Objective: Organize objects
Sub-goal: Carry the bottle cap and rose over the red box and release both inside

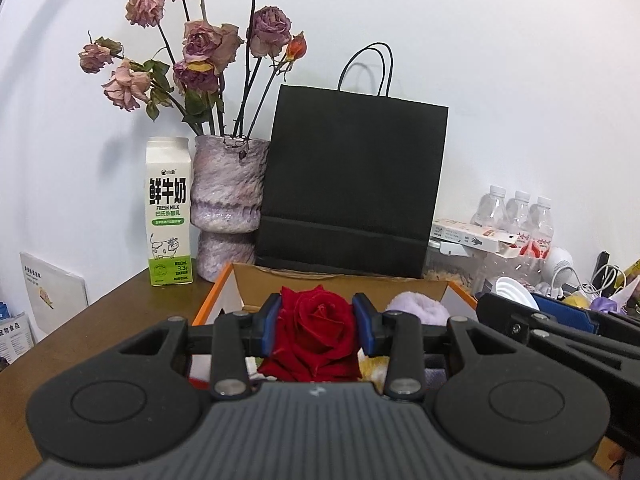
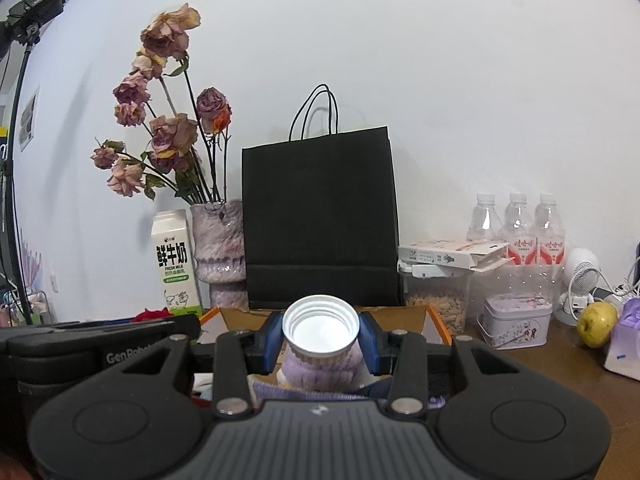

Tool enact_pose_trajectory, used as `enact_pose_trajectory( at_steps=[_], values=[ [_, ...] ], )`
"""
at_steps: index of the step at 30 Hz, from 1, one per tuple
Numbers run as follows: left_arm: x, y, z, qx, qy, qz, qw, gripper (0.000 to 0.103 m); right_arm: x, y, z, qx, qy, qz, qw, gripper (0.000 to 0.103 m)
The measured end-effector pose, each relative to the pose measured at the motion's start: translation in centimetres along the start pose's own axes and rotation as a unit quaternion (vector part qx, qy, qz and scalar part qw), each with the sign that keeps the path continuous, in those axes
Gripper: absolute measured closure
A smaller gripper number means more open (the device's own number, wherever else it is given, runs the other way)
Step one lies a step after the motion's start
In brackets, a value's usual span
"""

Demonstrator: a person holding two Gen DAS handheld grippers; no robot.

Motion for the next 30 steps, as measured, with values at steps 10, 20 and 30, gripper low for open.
enact_pose_trajectory(
  at_steps=[10, 20, 30],
  values=[
    [-1.0, 3.4, -0.3, 0.003, 0.002, -0.003, 1.0, 0.064, -0.8, 3.3, 0.6, -0.003, 0.002, -0.004, 1.0, 0.064],
    [-1.7, 7.0, -0.7, 0.007, -0.001, -0.008, 0.9999, 0.064, -1.0, 6.8, 1.4, 0.001, -0.006, -0.013, 1.0, 0.064],
    [-2.3, 10.2, -0.7, 0.011, 0.006, -0.011, 0.9999, 0.064, -1.5, 10.0, 2.6, 0.015, -0.003, -0.019, 1.0, 0.064]
  ],
)
Point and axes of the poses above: each gripper's, at about its wrist camera, not at the fingertips, and y roughly the way its jaws point, z to its right, x to its underside, the point moved 1 cm from there along y, roughly the way its jaws point, and after that the axes turned 12 degrees about y, right-handed, at the moved point
